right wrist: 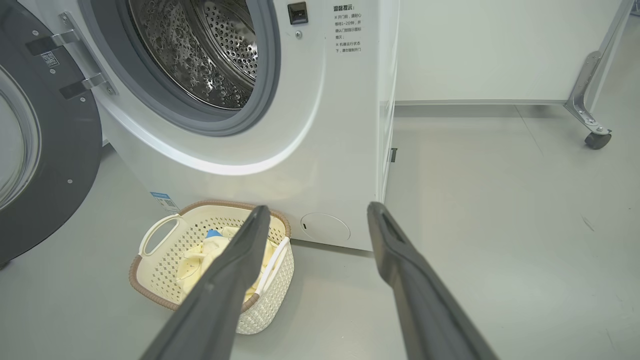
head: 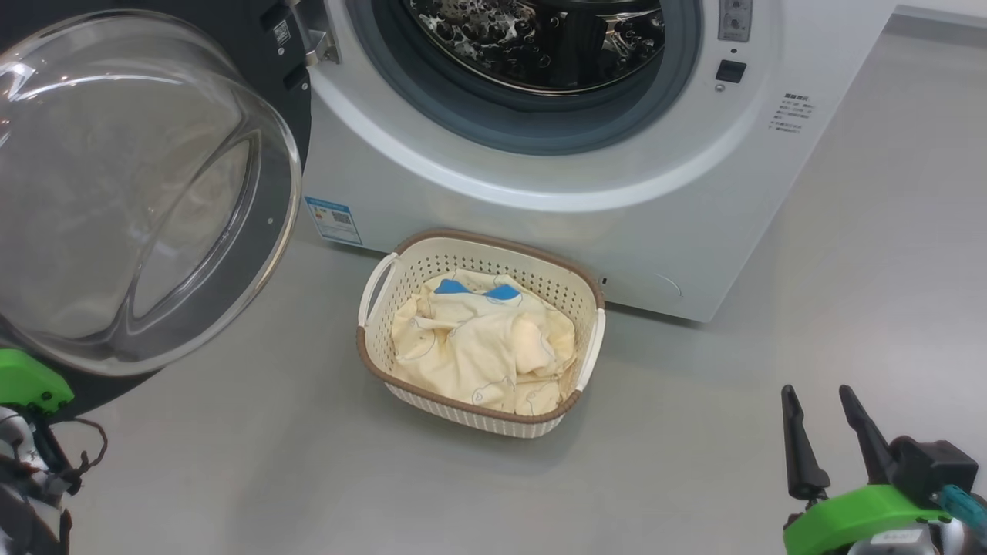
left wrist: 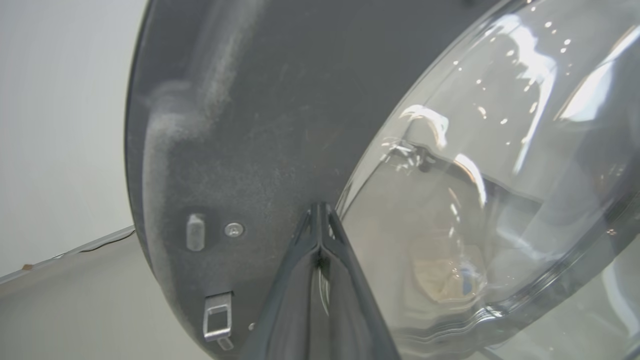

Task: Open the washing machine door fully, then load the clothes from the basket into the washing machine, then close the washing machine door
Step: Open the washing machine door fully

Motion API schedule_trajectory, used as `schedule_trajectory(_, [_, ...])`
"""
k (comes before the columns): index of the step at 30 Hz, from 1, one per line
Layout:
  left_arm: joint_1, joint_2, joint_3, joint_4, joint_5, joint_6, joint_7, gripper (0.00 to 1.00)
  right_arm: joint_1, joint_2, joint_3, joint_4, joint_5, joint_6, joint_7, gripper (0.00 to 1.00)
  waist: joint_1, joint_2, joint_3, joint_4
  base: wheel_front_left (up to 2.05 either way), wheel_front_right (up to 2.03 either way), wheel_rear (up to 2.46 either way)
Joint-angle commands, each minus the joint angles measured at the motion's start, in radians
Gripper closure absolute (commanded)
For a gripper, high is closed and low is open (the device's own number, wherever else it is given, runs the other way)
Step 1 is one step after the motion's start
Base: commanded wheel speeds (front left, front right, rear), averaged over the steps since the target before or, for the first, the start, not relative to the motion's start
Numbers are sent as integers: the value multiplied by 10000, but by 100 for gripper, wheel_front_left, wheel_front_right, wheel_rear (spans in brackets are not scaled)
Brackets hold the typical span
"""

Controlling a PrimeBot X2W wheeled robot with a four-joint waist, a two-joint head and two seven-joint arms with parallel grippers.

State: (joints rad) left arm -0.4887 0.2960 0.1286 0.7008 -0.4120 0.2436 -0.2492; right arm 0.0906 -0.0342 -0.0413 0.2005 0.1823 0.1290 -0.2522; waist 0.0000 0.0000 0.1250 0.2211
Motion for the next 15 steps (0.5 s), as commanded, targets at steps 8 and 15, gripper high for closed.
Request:
schedule_trajectory(8, [-385, 405, 676, -453, 396, -45, -125, 100, -354, -160, 228, -230, 95, 17, -95, 0, 0, 0, -230, -99, 0, 0, 0])
schedule_trajectory(15, [243, -100, 597, -1837, 606, -412, -125, 100, -219, -160, 199, -238, 231, 17, -95, 0, 0, 0, -561, -29, 0, 0, 0])
